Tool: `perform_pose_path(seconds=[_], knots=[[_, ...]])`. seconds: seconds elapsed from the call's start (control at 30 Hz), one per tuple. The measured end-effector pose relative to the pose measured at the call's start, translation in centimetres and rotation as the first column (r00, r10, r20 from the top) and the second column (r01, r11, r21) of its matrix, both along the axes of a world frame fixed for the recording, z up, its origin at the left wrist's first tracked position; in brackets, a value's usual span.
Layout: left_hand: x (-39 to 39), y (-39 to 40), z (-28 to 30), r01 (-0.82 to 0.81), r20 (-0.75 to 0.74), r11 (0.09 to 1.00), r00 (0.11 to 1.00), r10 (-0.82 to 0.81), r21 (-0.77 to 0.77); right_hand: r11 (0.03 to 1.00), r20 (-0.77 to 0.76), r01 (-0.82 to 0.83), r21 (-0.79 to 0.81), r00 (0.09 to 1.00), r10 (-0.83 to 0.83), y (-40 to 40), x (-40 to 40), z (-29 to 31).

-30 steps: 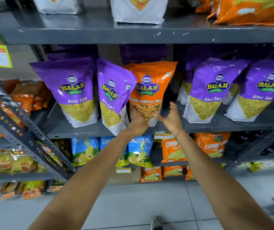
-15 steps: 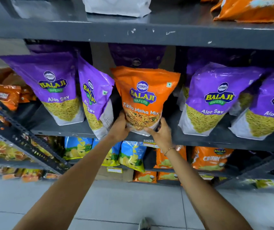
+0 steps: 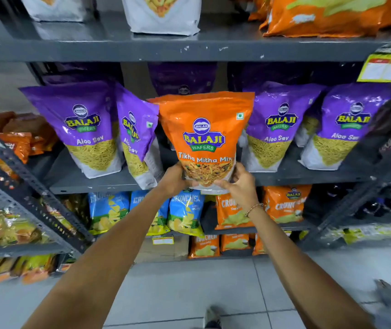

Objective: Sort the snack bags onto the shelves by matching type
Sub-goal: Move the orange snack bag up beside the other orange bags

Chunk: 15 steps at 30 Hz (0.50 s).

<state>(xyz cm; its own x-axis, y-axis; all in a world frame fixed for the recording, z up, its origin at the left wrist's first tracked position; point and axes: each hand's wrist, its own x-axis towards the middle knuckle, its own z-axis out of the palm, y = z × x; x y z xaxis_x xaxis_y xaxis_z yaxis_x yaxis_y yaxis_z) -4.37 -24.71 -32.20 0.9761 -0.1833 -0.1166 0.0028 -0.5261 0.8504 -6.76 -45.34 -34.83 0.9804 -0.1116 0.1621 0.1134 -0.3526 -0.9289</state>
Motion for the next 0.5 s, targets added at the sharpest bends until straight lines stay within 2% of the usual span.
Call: perform_pose_path(seconds=[0.07, 0.3, 0.5], knots=[[-1.5, -0.2, 1.2, 0.027, 0.022, 0.999, 0.999, -0.027, -0.022, 1.0, 0.022, 0.018, -0.002, 1.0, -0.018, 0.0, -1.8, 0.8], [-6.8, 1.6, 5.3, 0.124, 0.155, 0.99, 0.979, -0.132, 0.061, 0.998, 0.142, 0.037, 0.04, 0.989, -0.043, 1.2, -8.8, 5.3], [-11.5, 5.2, 13.5, 0.135, 0.355, 0.979, 0.917, -0.183, 0.154, 0.997, 0.272, 0.012, 0.071, 0.962, -0.031, 3.9, -12.4, 11.8]])
